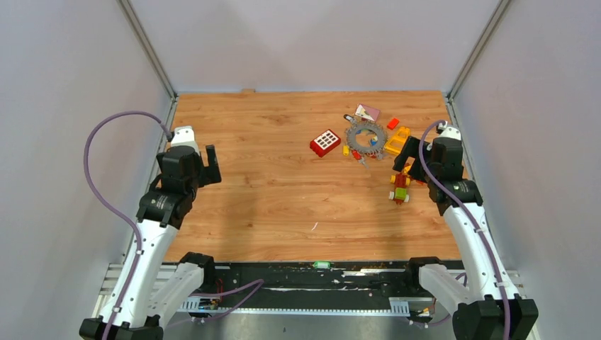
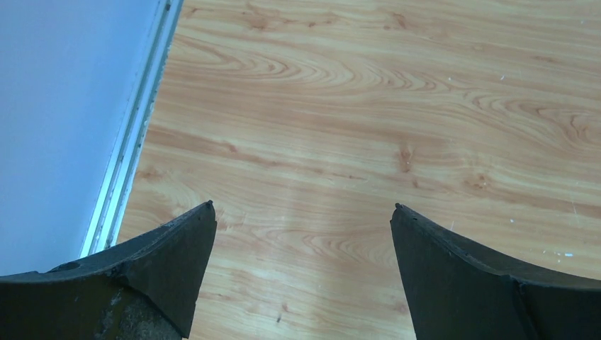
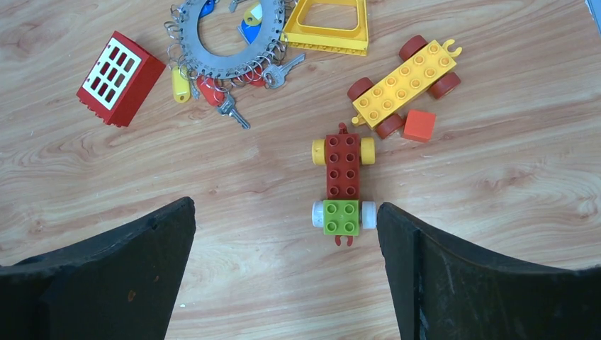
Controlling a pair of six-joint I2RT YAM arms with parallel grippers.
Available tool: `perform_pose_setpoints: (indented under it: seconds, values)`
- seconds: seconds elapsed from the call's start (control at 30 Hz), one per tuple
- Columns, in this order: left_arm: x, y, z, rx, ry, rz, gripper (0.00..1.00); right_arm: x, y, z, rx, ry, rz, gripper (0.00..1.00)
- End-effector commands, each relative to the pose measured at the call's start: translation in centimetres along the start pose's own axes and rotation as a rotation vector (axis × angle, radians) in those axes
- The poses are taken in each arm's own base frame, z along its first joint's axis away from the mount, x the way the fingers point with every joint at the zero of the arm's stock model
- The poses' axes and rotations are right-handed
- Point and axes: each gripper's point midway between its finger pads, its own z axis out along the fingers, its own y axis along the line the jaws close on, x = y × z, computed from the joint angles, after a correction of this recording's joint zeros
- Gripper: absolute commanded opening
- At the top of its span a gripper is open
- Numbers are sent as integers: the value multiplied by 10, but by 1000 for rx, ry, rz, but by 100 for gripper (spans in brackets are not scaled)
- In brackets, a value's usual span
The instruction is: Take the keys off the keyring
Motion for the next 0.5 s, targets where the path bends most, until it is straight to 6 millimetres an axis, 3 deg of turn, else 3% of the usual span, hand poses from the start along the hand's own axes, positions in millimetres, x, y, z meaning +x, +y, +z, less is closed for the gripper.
perform_pose_setpoints:
  seconds: [0.0,0.27,0.47]
  values:
    - [-3,-4,-1,24,-1,13,100,-9,2,2,-2,-31,14,100]
    - [-7,-3,-12,57,-20,57,100,-11,-3,8,43,-30,71,100]
    - [1,-20,-18,172,-31,66,100,-7,30,40,-103,28,174,99]
